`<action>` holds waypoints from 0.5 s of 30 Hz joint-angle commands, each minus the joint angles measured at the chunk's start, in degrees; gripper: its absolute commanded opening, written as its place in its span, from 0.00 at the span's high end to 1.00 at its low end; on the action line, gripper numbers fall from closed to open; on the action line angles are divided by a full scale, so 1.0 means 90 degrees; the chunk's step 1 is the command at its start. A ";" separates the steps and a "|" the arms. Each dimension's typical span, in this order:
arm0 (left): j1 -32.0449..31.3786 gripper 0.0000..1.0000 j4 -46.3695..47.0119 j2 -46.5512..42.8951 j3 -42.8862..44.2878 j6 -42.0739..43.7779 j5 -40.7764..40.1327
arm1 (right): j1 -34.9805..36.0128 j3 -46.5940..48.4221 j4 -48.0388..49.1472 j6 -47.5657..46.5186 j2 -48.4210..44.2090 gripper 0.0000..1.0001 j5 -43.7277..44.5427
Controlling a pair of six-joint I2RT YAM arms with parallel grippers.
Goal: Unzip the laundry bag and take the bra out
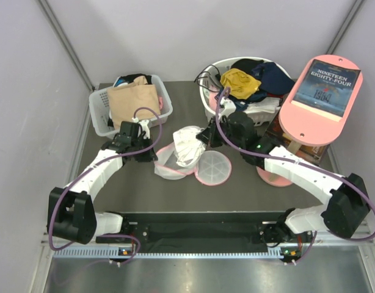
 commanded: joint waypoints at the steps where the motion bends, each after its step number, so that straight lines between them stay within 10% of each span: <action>1: -0.0011 1.00 0.0033 -0.0156 0.0232 0.0054 -0.0080 | -0.0312 0.1048 -0.0009 -0.0509 -0.0449 1.00 -0.0112; 15: -0.0011 1.00 0.0014 -0.0175 0.0232 0.0073 -0.0119 | -0.1338 0.3686 -0.0831 -0.2472 0.0125 1.00 0.1030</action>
